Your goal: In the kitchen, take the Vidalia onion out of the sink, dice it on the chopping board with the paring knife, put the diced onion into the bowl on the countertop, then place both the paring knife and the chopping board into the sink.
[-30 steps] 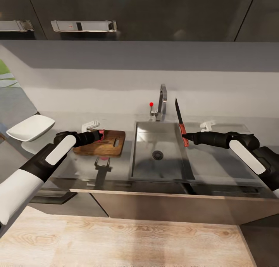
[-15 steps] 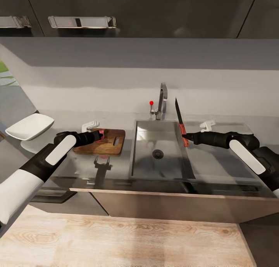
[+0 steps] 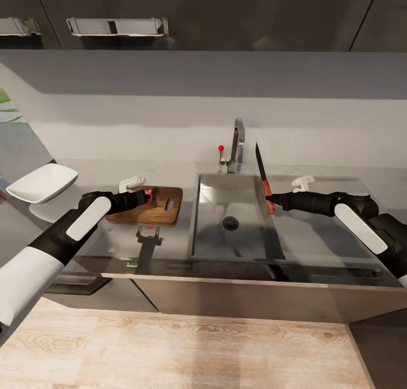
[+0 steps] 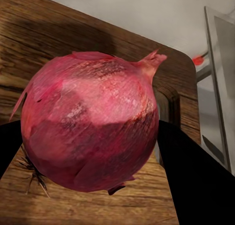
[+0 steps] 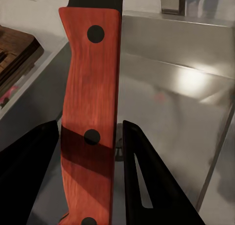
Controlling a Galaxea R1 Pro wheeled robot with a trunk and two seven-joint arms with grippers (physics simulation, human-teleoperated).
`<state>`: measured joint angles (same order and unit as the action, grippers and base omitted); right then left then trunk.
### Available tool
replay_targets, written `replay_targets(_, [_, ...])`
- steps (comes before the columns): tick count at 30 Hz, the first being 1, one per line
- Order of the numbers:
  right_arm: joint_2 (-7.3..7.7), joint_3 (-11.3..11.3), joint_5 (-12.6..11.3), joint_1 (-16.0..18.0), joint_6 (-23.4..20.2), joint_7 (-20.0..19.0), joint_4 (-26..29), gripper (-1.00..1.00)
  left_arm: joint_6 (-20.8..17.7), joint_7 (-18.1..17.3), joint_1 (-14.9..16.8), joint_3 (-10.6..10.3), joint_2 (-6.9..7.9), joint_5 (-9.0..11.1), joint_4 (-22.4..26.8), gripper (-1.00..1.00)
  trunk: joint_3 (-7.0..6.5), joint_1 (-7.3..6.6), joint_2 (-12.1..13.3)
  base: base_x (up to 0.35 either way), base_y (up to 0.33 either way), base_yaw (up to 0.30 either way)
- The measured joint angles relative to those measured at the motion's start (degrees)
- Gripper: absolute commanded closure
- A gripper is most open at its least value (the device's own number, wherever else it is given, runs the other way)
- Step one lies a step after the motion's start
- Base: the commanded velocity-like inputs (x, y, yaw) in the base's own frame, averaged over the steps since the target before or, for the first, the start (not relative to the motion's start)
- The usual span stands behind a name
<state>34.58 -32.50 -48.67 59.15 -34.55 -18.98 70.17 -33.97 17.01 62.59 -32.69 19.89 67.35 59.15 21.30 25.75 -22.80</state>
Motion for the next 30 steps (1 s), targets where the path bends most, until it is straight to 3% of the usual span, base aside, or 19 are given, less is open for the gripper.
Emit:
replay_targets(11, [0.00,0.0,0.0,0.0,0.0,0.0,0.0,1.00,0.0,0.0,0.0,0.1,0.00,0.0,0.0,1.00,0.01,-0.01,0.0,0.096,0.053,0.000])
replay_targets(30, [0.00,0.0,0.0,0.0,0.0,0.0,0.0,1.00,0.0,0.0,0.0,-0.1,0.00,0.0,0.0,1.00,0.43,0.00,0.0,0.004,0.002,0.000])
